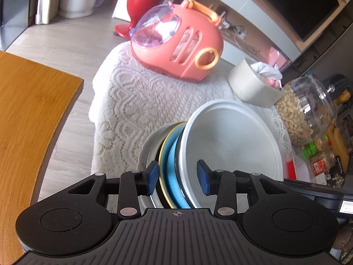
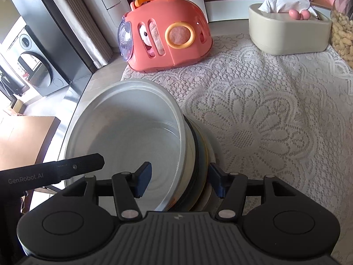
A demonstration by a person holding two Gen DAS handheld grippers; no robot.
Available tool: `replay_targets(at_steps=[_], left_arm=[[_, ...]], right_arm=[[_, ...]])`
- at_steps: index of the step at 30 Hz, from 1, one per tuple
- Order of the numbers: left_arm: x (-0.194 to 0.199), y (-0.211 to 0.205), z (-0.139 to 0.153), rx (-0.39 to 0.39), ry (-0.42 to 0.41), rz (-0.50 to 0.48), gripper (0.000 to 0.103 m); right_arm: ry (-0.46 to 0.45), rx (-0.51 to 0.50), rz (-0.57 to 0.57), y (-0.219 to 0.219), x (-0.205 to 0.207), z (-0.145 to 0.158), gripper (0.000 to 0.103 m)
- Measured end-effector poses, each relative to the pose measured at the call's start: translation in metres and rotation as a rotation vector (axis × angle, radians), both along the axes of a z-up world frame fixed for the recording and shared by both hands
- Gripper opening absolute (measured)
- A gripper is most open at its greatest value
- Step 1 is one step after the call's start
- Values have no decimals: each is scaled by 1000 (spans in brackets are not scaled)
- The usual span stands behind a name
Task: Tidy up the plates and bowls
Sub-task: 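Open both tools and lift them off the bowl stack rim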
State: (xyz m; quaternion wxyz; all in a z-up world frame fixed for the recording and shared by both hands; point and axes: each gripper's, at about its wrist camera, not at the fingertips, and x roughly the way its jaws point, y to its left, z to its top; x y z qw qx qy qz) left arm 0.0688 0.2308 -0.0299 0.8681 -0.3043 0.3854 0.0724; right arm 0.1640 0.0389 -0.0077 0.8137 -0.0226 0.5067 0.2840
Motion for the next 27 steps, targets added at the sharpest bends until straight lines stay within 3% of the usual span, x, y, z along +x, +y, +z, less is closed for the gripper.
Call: replay_targets(at_steps=[1, 2, 5, 10, 17, 22, 27], left_arm=[[-2, 0, 4, -6, -37, -3, 29], [-4, 0, 8, 3, -55, -2, 28], [-5, -3, 12, 27, -87, -8, 28], [-4, 4, 9, -20, -92, 6, 29], [-9, 5, 14, -59, -155, 2, 29], [-7, 9, 10, -85, -146, 10, 29], [-12, 12, 15, -93, -181, 17, 29]], right_arm=[[-7, 6, -4, -1, 0, 2, 56], [-18, 14, -6, -2, 0, 5, 54], [-42, 50, 7, -4, -3, 16, 52], [-72, 60, 10, 2, -8, 25, 52], [-46, 75, 5, -3, -2, 18, 50], [-24, 72, -2, -5, -1, 10, 48], [-62, 103, -16, -17, -7, 16, 48]])
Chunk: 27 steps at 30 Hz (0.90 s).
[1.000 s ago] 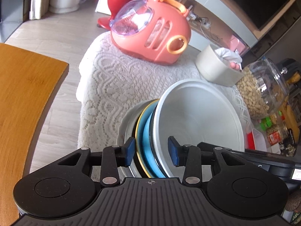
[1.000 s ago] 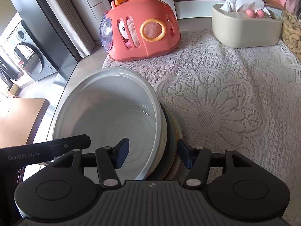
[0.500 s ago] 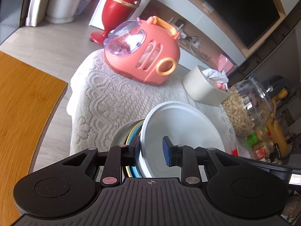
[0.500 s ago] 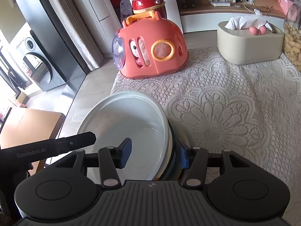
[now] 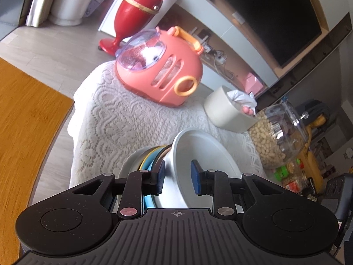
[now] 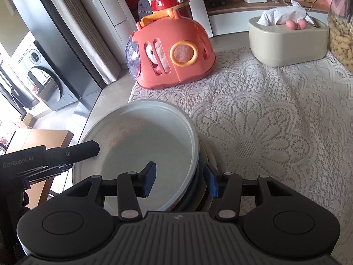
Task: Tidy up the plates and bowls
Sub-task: 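Open both tools and lift them off the bowl stack rim, then move both tools to the white-and-red plastic tray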
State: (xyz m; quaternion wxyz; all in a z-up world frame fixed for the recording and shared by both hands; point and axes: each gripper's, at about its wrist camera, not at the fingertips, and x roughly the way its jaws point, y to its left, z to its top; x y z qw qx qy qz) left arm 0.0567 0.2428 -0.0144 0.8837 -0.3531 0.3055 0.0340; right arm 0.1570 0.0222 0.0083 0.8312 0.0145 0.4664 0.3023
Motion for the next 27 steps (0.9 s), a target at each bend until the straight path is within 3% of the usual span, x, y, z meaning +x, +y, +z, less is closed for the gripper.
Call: replay_targets(at_steps=[2, 6, 9, 12, 15, 17, 23, 27], left_arm=[[-7, -2, 10, 35, -48, 19, 29], [-17, -32, 40, 218, -104, 58, 29], [-10, -71, 52, 305, -134, 3, 29], [15, -112, 49, 255, -136, -92, 29], [62, -161, 30, 130, -96, -218, 28], [94, -200, 17, 95, -41, -291, 28], [167, -317, -20, 130, 58, -474, 28], [202, -357, -40, 167, 108, -473, 28]], right_arm=[[-45, 38, -16, -13, -4, 9, 48], [-165, 99, -89, -54, -9, 27, 49], [-256, 81, -177, -89, -5, 31, 55], [-343, 30, -261, -125, 0, 24, 59], [-410, -15, -347, -166, 3, 14, 61], [-439, -42, -420, -202, 6, 7, 69], [-396, -95, -683, -312, 14, -22, 70], [-315, -28, -761, -359, 35, -39, 70]])
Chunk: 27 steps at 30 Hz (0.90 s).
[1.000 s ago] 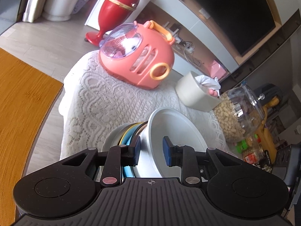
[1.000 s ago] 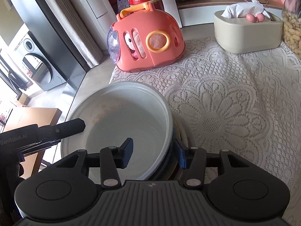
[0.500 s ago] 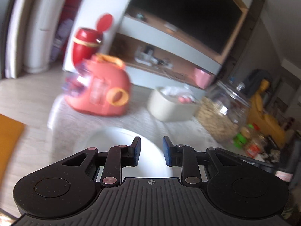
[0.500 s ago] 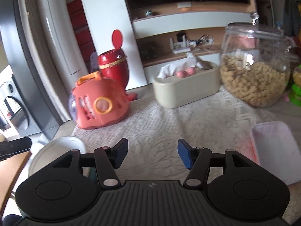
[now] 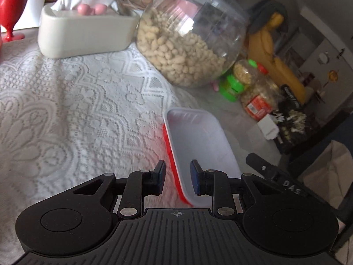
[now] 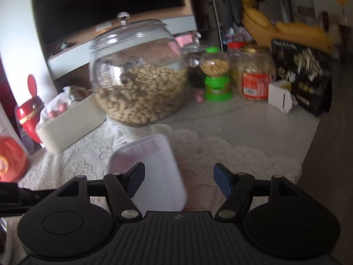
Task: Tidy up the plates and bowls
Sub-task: 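Move both tools to the white-and-red plastic tray, then grasp the white-and-red tray rim with both tools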
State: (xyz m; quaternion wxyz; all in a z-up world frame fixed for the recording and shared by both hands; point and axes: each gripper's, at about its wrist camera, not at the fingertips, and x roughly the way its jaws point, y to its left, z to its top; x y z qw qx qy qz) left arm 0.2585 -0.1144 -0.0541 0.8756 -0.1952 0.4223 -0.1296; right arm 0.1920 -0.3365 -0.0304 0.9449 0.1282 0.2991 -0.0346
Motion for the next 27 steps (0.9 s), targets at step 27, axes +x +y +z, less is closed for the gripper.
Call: replay_targets(at_steps=[27], left_arm=[[-73, 72, -28, 134, 130, 70, 24]], right_arm=[[228, 204, 492, 92, -3, -51, 44]])
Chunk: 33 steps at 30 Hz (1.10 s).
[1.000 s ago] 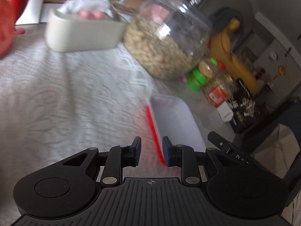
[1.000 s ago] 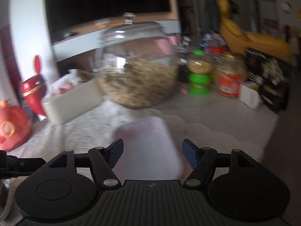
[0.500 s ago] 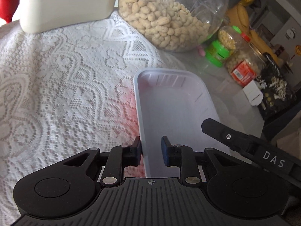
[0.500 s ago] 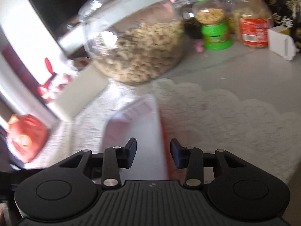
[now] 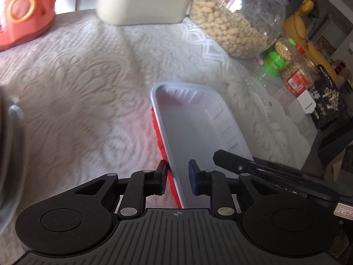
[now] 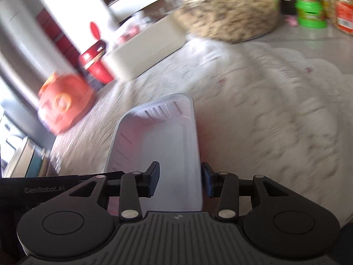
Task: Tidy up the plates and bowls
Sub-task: 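Grasp the white-and-red tray rim with both tools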
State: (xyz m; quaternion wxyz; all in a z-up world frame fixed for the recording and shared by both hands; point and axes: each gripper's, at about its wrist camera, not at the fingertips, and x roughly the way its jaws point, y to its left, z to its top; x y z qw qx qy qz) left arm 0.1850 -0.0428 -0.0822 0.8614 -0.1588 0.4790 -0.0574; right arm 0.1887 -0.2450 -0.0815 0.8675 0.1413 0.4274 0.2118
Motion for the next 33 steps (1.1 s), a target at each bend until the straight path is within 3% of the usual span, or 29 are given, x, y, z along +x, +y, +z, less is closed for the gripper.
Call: replay_targets(at_steps=[2, 5, 8, 11, 15, 18, 20, 26, 31, 33], left_arm=[[-10, 14, 0, 7, 22, 27, 24], [-14, 39, -2, -48, 18, 108, 24], [-6, 47, -4, -31, 12, 155, 24], [5, 44, -7, -32, -1, 140, 24], [16, 40, -17, -59, -16, 113, 24], [15, 42, -20, -82, -26, 113, 23], [10, 42, -18, -77, -18, 116, 23], [-16, 39, -13, -19, 71, 66, 23], [-10, 40, -16, -15, 41, 99, 23], [-6, 36, -17, -14, 29, 98, 24]], right_arm=[[-25, -17, 77, 17, -14, 2, 51], [-41, -37, 173, 37, -23, 4, 51], [-39, -55, 161, 44, -18, 4, 50], [-44, -65, 118, 43, -7, 5, 50], [-6, -2, 82, 33, 6, 0, 50], [29, 61, 112, 31, 10, -5, 46], [19, 51, 130, 33, 8, -5, 46], [58, 61, 229, 34, -12, -4, 46], [45, 61, 213, 32, -15, -7, 45], [36, 55, 206, 34, -16, -8, 40]])
